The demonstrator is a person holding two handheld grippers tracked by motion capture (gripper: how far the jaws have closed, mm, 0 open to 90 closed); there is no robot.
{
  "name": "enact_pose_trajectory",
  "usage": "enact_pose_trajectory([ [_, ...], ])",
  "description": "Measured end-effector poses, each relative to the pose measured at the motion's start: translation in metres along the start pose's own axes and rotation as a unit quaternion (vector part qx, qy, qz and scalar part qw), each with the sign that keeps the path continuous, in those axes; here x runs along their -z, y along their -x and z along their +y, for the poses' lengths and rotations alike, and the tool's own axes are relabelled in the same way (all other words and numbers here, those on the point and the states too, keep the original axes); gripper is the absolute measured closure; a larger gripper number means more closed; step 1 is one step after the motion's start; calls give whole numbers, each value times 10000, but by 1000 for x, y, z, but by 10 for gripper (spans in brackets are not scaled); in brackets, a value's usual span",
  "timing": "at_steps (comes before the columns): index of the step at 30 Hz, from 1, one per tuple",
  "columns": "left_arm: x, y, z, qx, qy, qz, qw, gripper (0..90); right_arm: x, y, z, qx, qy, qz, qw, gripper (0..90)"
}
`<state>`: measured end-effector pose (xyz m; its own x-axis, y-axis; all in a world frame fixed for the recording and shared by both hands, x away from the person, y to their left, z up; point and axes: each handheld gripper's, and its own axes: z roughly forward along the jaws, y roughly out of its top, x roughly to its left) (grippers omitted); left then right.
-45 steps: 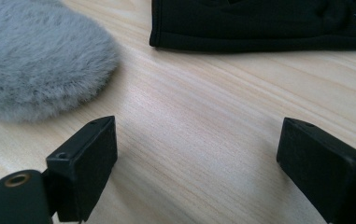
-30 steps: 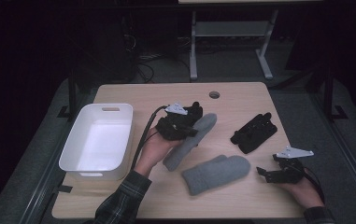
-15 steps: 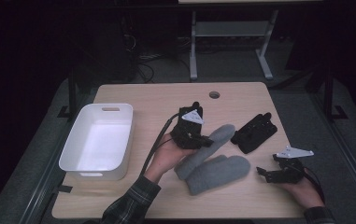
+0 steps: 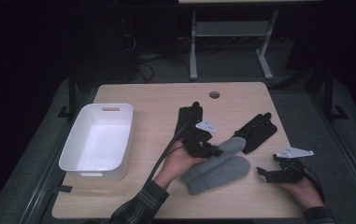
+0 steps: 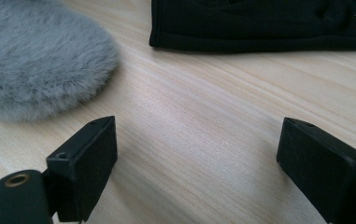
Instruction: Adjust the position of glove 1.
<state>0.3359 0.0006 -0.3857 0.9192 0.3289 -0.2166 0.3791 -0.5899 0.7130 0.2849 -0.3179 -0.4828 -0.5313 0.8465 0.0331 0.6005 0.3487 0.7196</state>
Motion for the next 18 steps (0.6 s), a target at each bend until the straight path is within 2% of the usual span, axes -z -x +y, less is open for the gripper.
enact_pose_trajectory([
  [6, -20, 6, -4, -20, -170, -88, 9998, 827, 0, 0, 0, -3, 2, 1, 10000, 122],
  [9, -24, 8, -6, -19, -203, -97, 9997, 801, 0, 0, 0, -5, 2, 5, 10000, 122],
  [10, -25, 8, -6, -6, -204, -102, 9997, 727, 0, 0, 0, -13, 6, 5, 10000, 122],
  [12, -24, 8, -5, -24, -140, -68, 9999, 651, 0, 0, 0, -5, -2, 1, 10000, 122],
  [13, -18, 6, -4, 19, -1, -167, 9999, 620, 0, 0, 0, -3, -1, 0, 10000, 122],
  [14, -13, 5, -3, 23, 51, -156, 9999, 604, 0, 0, 0, -3, 0, 1, 10000, 122],
  [15, -13, 5, -3, 23, 51, -156, 9999, 602, 0, 0, 0, -3, 0, 1, 10000, 122],
  [17, 3, 0, -3, -38, 150, -54, 9999, 617, 0, 0, 0, -4, -1, -1, 10000, 122],
  [18, 3, 0, -3, -38, 150, -54, 9999, 638, 0, 0, 0, -1, 0, -1, 10000, 122],
])
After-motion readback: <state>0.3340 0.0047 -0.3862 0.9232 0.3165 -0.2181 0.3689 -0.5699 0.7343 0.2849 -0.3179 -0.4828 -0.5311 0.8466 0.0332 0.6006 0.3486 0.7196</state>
